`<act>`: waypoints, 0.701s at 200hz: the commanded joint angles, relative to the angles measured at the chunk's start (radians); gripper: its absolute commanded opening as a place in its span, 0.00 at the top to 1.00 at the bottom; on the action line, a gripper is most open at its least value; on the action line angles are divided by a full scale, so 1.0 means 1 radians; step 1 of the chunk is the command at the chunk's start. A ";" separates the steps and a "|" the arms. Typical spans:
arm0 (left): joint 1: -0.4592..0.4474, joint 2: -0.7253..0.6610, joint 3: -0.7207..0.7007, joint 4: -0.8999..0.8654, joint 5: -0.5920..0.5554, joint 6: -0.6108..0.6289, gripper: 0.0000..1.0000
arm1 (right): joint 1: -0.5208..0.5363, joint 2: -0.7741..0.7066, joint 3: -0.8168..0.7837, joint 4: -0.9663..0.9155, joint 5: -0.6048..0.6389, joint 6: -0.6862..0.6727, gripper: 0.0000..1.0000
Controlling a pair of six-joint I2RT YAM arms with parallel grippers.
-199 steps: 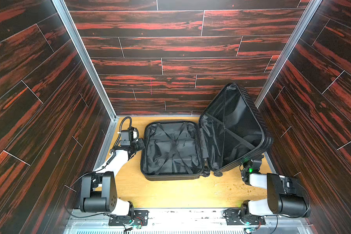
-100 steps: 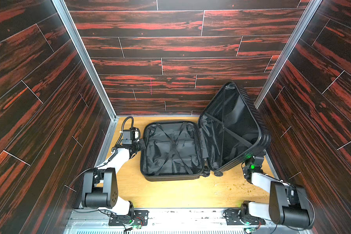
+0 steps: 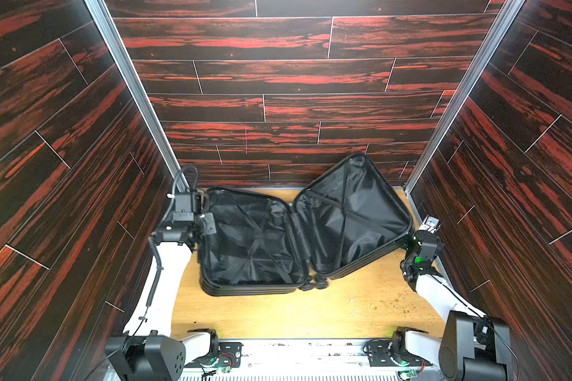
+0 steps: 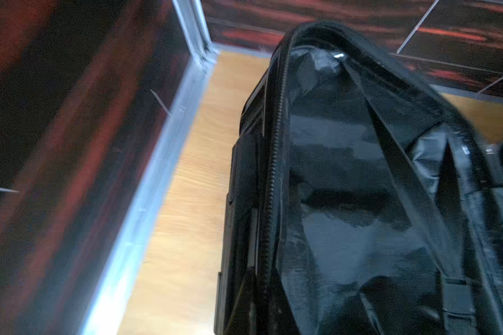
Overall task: Close the suitcase zippers
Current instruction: Close the suitcase at the center of the board.
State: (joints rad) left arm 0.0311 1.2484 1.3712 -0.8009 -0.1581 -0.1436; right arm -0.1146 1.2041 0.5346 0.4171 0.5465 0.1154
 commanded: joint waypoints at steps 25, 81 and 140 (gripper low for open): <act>0.009 0.002 0.291 -0.133 -0.084 0.077 1.00 | -0.010 -0.002 0.134 -0.194 0.064 0.017 0.01; 0.009 0.152 0.630 -0.294 -0.052 0.140 1.00 | -0.013 0.032 0.304 -0.400 -0.234 -0.019 0.01; 0.009 0.301 0.890 -0.374 0.017 0.118 1.00 | -0.006 0.152 0.450 -0.562 -0.859 -0.061 0.17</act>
State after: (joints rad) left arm 0.0387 1.5475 2.1292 -1.2564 -0.2020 0.0113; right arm -0.1265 1.2976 0.9581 -0.0532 0.0055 0.0696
